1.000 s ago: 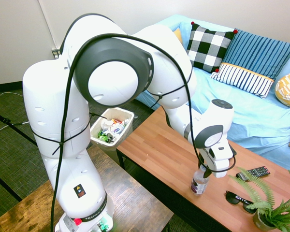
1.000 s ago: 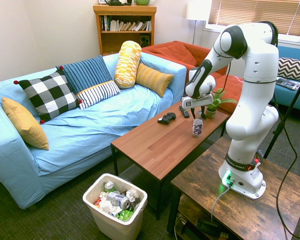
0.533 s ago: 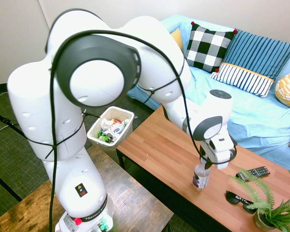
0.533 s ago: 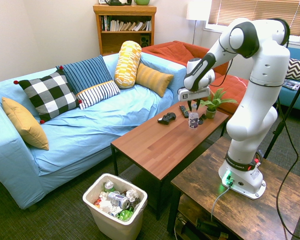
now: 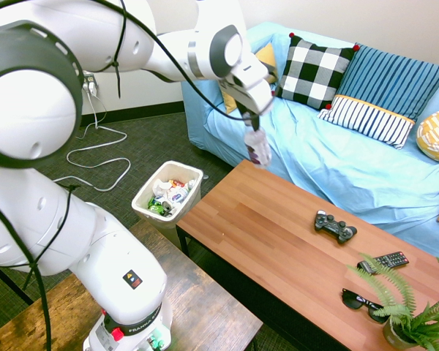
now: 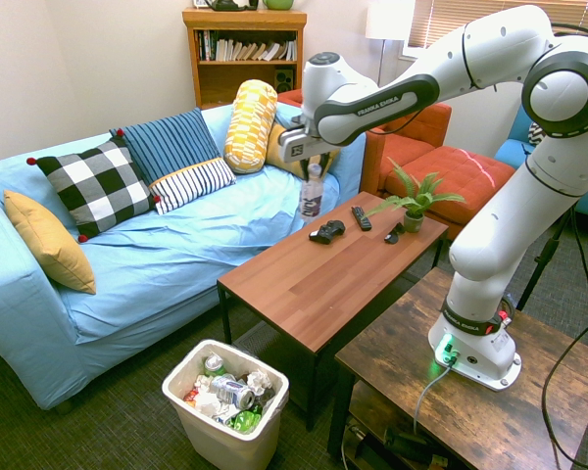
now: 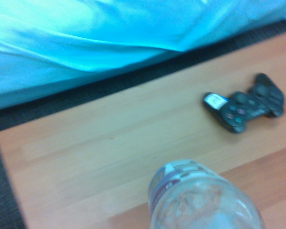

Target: Throw the bottle in the trash bin

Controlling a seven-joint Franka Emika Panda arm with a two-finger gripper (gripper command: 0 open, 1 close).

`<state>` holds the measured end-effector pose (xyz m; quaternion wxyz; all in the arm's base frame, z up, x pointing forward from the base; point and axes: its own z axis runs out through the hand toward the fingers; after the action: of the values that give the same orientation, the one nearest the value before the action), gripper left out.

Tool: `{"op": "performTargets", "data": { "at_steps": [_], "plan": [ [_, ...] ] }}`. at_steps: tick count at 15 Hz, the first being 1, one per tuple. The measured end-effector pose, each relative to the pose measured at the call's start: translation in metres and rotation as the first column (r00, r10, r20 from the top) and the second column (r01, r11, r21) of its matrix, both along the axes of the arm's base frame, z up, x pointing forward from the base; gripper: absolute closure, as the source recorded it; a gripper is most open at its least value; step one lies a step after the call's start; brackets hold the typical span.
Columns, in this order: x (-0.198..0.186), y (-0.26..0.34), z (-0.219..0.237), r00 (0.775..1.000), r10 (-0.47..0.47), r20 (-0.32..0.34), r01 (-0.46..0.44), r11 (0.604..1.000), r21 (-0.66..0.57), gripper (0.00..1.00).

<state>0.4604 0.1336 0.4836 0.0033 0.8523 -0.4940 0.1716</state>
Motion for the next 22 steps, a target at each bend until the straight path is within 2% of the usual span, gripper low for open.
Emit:
{"op": "performTargets", "data": {
  "at_steps": [3, 7, 10, 14, 15, 22],
  "plan": [
    [0.0, 0.124, -0.023, 0.993, 0.12, -0.013, -0.12, 0.993, -0.018, 1.0],
    [-0.016, 0.253, -0.086, 0.966, 0.249, -0.073, -0.252, 0.967, -0.044, 1.0],
    [-0.027, 0.313, -0.143, 0.945, 0.305, -0.122, -0.313, 0.948, -0.059, 1.0],
    [-0.036, 0.352, -0.214, 0.921, 0.346, -0.179, -0.367, 0.924, -0.103, 1.0],
    [-0.037, 0.359, -0.226, 0.917, 0.352, -0.187, -0.375, 0.92, -0.111, 0.0],
    [-0.027, 0.37, -0.262, 0.913, 0.357, -0.197, -0.392, 0.903, -0.178, 0.0]
  ]
}}
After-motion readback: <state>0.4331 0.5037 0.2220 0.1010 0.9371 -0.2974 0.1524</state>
